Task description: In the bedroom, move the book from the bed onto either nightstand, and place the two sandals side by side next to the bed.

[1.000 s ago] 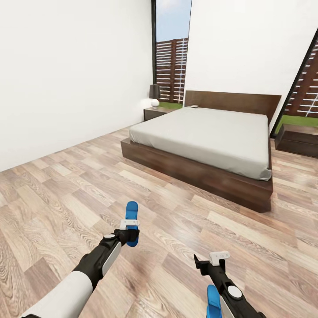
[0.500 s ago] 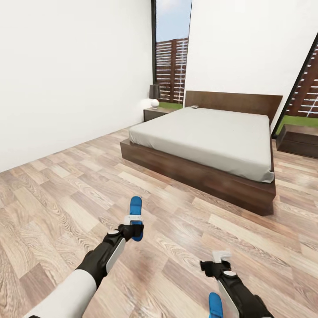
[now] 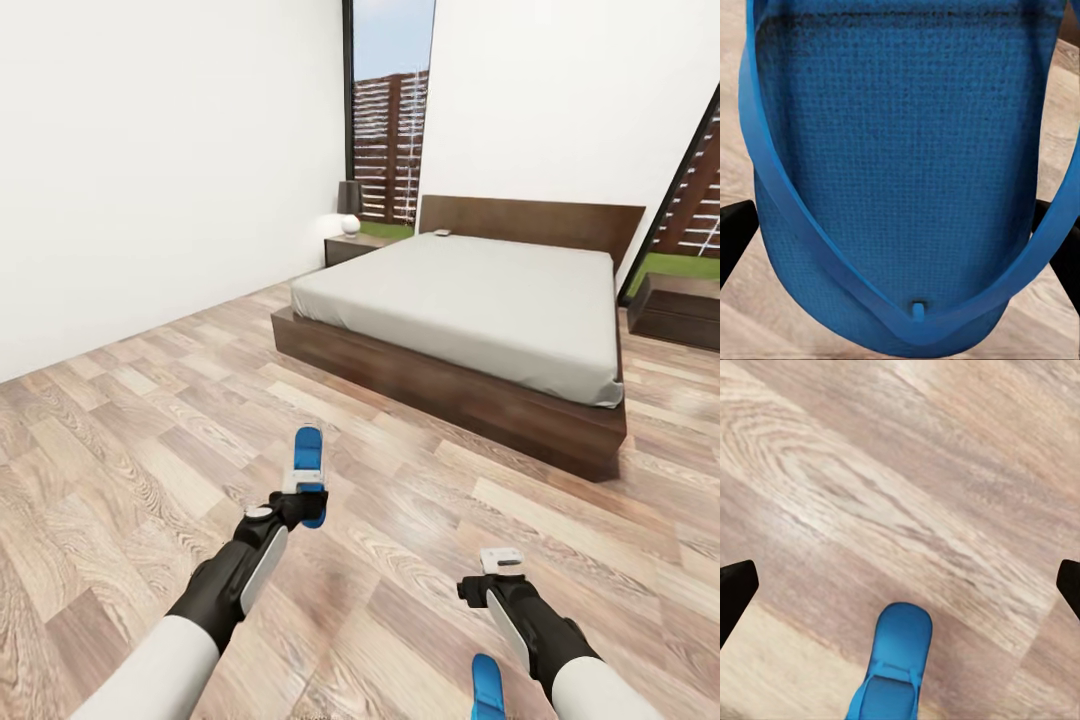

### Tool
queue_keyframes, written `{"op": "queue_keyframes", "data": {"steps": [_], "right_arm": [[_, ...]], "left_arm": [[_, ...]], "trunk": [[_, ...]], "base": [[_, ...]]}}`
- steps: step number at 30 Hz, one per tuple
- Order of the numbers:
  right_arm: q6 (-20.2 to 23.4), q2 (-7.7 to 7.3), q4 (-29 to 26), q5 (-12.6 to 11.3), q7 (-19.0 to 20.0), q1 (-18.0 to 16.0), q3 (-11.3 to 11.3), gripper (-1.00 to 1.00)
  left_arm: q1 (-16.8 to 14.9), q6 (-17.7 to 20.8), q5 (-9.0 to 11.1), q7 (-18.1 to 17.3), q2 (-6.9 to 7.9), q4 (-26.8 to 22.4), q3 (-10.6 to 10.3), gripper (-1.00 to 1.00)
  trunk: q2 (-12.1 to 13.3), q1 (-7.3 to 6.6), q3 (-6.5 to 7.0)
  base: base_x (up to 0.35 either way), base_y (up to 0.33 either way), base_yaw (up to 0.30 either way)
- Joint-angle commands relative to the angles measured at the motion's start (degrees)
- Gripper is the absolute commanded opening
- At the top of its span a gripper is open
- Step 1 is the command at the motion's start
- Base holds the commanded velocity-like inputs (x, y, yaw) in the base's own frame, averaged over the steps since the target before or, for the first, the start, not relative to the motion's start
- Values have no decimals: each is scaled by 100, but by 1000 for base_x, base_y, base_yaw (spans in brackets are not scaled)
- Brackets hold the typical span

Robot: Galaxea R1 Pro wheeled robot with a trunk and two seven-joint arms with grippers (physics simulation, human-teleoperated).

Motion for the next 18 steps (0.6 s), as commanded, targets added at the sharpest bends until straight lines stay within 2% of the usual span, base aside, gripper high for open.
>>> {"op": "queue_keyframes", "data": {"steps": [1,9,17,18], "right_arm": [[27,-8,-11,-57,-46,-2,46,100],[28,-8,4,-56,-51,-4,61,100],[33,-8,5,-61,-52,-1,23,100],[36,-8,10,-58,-53,-4,25,100]], "left_arm": [[52,7,61,54,4,-12,-17,-100],[417,-20,60,169,45,-19,-9,-100],[463,26,23,315,-4,-248,-33,-100],[463,57,11,328,-11,-371,-89,-100]], "trunk": [[-4,1,-28],[-15,21,-205],[-26,42,-382],[-27,45,-404]], "base": [[0,0,0],[0,0,0],[0,0,0],[0,0,0]]}}
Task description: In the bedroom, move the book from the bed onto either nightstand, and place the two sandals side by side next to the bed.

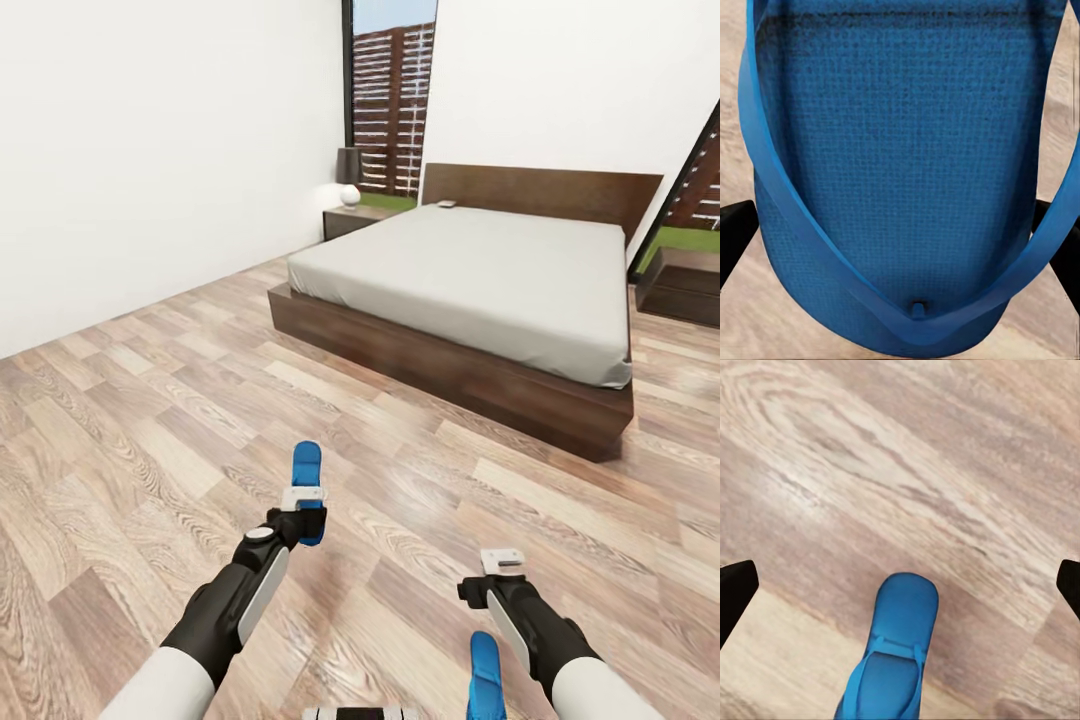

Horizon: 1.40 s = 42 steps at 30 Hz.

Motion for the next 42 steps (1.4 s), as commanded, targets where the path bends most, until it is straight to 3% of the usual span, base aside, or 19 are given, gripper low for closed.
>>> {"op": "queue_keyframes", "data": {"steps": [1,2,5,6,9,13,19,22,26,31,34,39,42], "right_arm": [[29,-8,-8,-61,-49,-3,52,100],[67,-8,-7,-63,-50,-2,62,100],[178,-8,-7,-65,-47,-2,65,100],[287,-2,-5,-68,-39,-3,70,100],[397,58,-2,-78,-34,0,68,100],[494,94,-9,-79,-28,4,77,100],[828,101,-31,-73,-6,10,68,100],[833,98,-31,-102,0,12,-22,100],[807,97,-9,-382,-11,13,-323,100],[779,95,176,-684,-16,14,-509,100],[640,97,375,-872,-20,14,-615,100],[275,92,534,-943,-27,10,-652,100],[-367,89,743,-919,-24,5,-643,100]], "left_arm": [[-3,85,48,62,3,-110,-82,-100],[-23,580,61,64,0,-583,-225,-100],[-93,1428,88,70,-9,-1477,-264,-100],[-155,2004,99,71,-13,-2027,-262,-100],[-179,2337,110,79,-14,-2376,-234,-100],[-181,2358,121,75,-8,-2406,-213,-100],[-173,2089,131,50,-5,-2248,-222,-100],[-172,2063,127,46,0,-2229,-215,-100],[-172,2050,128,45,5,-2226,-211,-100],[-172,2047,130,45,2,-2224,-209,-100],[-172,2047,130,45,2,-2223,-209,-100],[-172,2047,131,45,2,-2218,-230,-100],[-172,2047,131,44,0,-2213,-231,-100]], "trunk": [[-4,1,-28],[-5,4,-50],[-9,12,-117],[-10,14,-139],[-14,22,-205],[-20,32,-294],[-28,48,-427],[-32,55,-493],[-37,66,-582],[-44,79,-693],[-48,86,-759],[-54,99,-870],[-58,107,-936]], "base": [[0,0,0],[0,0,0],[0,0,0],[0,0,0],[0,0,0],[0,0,0],[0,0,0],[0,0,0],[0,0,0],[0,0,0],[0,0,0],[0,0,0],[0,0,0]]}}
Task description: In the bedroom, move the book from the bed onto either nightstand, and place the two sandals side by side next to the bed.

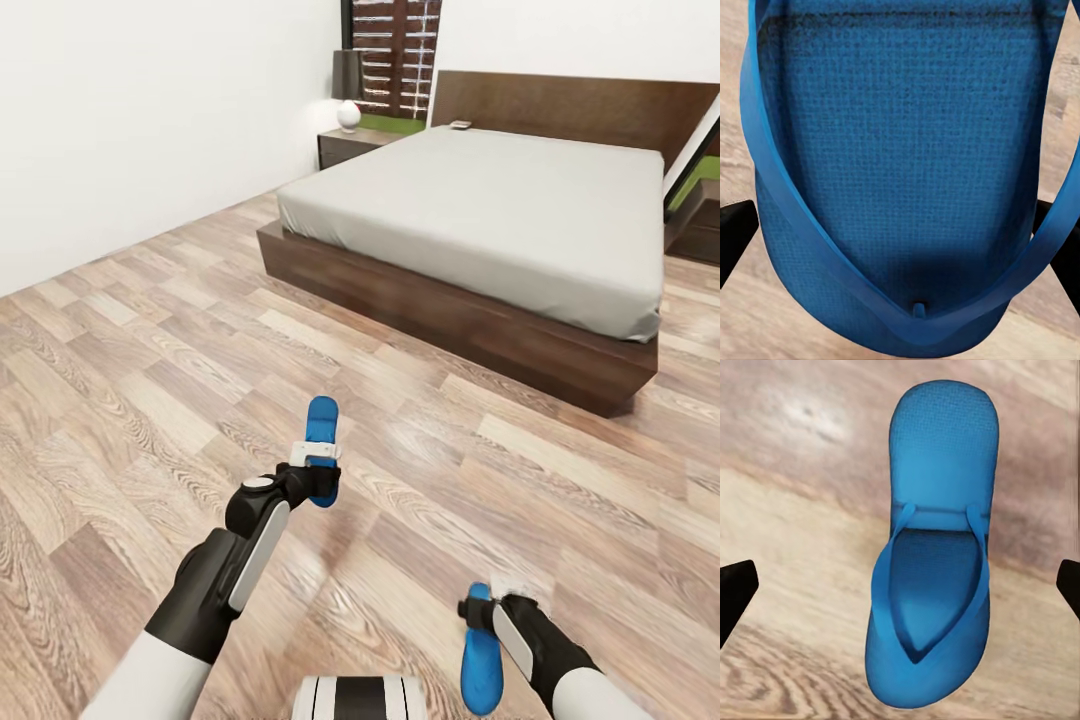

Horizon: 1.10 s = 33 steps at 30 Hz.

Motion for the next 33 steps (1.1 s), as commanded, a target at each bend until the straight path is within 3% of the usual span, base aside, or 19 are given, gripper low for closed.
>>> {"op": "queue_keyframes", "data": {"steps": [1,3,21,30,33], "right_arm": [[-127,-1,79,-47,-33,-9,9,100],[-461,-2,253,-21,-33,-32,18,100],[-645,-77,258,3,-67,-36,36,100],[-646,-40,275,-4,-66,-36,51,100],[-653,-22,274,-6,-68,-36,184,100]], "left_arm": [[-3,19,58,54,1,9,-8,-100],[-3,12,56,50,-5,142,-18,-100],[-3,12,58,49,2,160,6,-100],[-3,12,58,49,2,160,7,-100],[-3,12,58,49,2,160,7,-100]], "trunk": [[-3,1,-27],[-3,1,-27],[-26,45,-404],[-38,68,-603],[-42,76,-669]], "base": [[0,0,0],[0,0,0],[0,0,0],[0,0,0],[0,0,0]]}}
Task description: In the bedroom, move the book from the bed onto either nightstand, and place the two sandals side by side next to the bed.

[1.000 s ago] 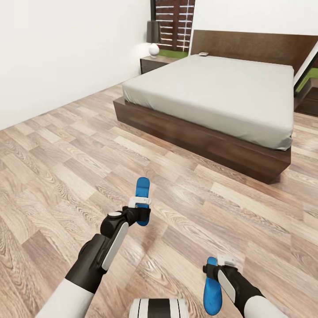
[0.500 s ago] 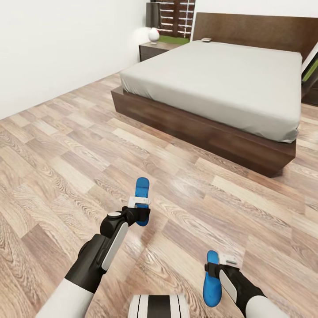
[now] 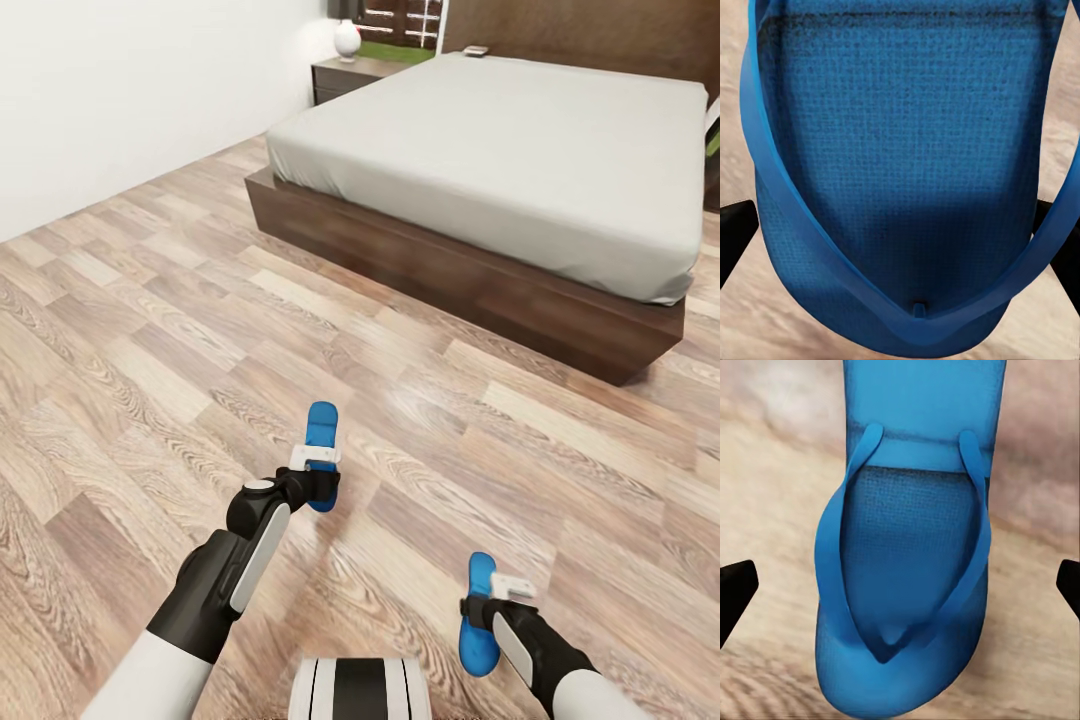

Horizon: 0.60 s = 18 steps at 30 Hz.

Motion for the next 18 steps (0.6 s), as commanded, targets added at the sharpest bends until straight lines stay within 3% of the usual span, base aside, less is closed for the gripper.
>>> {"op": "queue_keyframes", "data": {"steps": [1,18], "right_arm": [[23,-1,-13,-53,-33,0,61,100],[-293,-22,-22,-58,-2,0,131,100]], "left_arm": [[-3,20,59,57,1,-6,-7,-100],[-3,20,59,57,1,-6,-7,-100]], "trunk": [[-3,1,-27],[-26,45,-403]], "base": [[0,0,0],[0,0,0]]}}
